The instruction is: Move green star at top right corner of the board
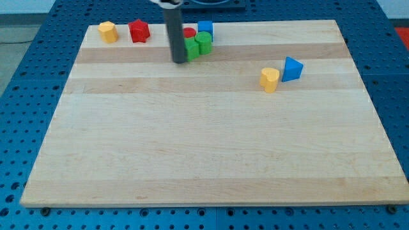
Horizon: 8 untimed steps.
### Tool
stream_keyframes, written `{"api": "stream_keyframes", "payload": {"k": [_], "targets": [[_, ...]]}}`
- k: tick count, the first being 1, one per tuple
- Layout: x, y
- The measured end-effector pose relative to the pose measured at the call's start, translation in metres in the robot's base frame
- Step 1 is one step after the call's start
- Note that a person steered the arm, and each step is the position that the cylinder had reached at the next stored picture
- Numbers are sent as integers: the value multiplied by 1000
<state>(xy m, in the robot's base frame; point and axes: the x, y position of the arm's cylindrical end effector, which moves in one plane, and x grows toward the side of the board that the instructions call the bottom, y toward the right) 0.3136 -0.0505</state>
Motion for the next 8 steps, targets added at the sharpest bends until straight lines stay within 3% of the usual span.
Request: {"api": "stream_keyframes", "payload": {"k": [1,2,3,4,5,6,7,8], "targets": [[2,6],[-3,-59],[-35,-77],[-46,-33],[-9,-13],[0,34],[5,38],[9,-16]]}}
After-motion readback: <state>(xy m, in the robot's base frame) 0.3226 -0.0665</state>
